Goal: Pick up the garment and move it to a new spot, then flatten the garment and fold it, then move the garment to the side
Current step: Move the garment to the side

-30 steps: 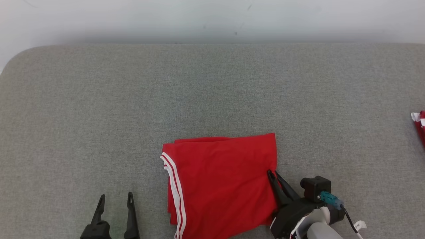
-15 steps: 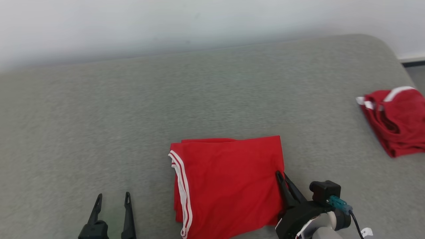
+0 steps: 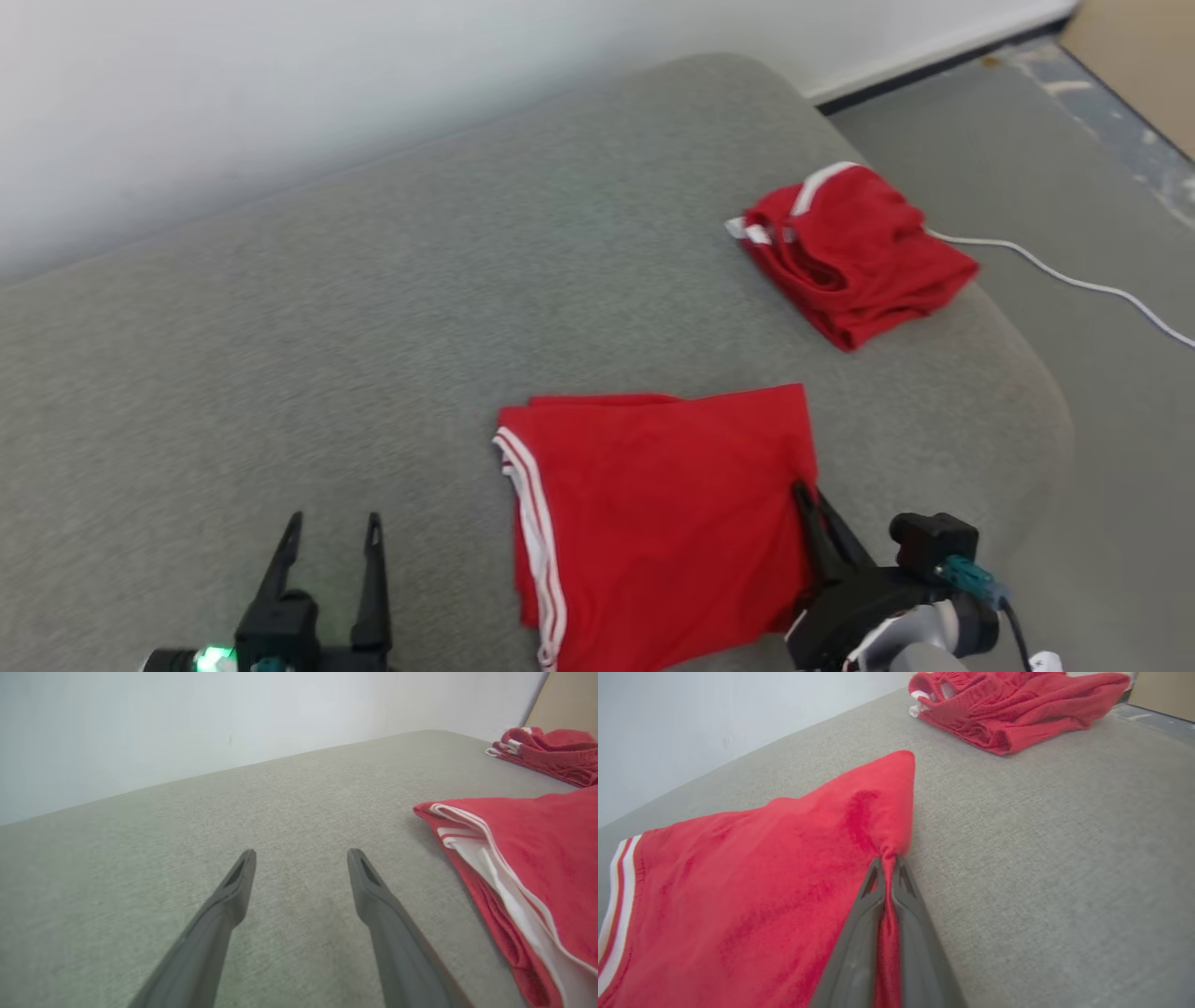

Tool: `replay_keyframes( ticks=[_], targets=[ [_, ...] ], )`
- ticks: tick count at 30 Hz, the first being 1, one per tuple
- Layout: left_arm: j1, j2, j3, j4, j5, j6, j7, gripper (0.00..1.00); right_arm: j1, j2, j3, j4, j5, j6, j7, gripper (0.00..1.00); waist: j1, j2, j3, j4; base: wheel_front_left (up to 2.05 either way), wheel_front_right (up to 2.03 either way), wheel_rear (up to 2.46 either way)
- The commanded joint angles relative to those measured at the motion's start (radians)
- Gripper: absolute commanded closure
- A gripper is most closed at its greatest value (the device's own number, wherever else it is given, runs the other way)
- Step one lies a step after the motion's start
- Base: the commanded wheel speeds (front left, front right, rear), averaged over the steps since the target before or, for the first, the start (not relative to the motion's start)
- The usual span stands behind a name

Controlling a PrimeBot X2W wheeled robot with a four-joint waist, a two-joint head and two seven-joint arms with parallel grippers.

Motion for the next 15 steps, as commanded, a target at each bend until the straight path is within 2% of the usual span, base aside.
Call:
replay_keyframes(
  ticks=[1,9,15],
  targets=[
    [-0.029,0.004,-0.011,0.014,0.011,-0.01,-0.003,0.0,0.018,0.002,-0.026,-0.013,-0.001,-0.003,0.001,1.0,0.0001,0.0,0.024,-0.105,0.0,0.0,0.0],
    [-0.103,0.006,-0.058,0.066,0.024,-0.033,-0.003,0.0,0.045,0.006,-0.109,-0.07,-0.021,-0.003,0.001,1.0,0.0001,0.0,0.059,-0.119,0.0,0.0,0.0],
    [-0.126,0.009,-0.073,0.073,0.024,-0.029,-0.003,0.0,0.028,0.006,-0.085,-0.106,-0.013,-0.003,0.001,1.0,0.0001,0.0,0.078,-0.118,0.0,0.0,0.0]
  ],
)
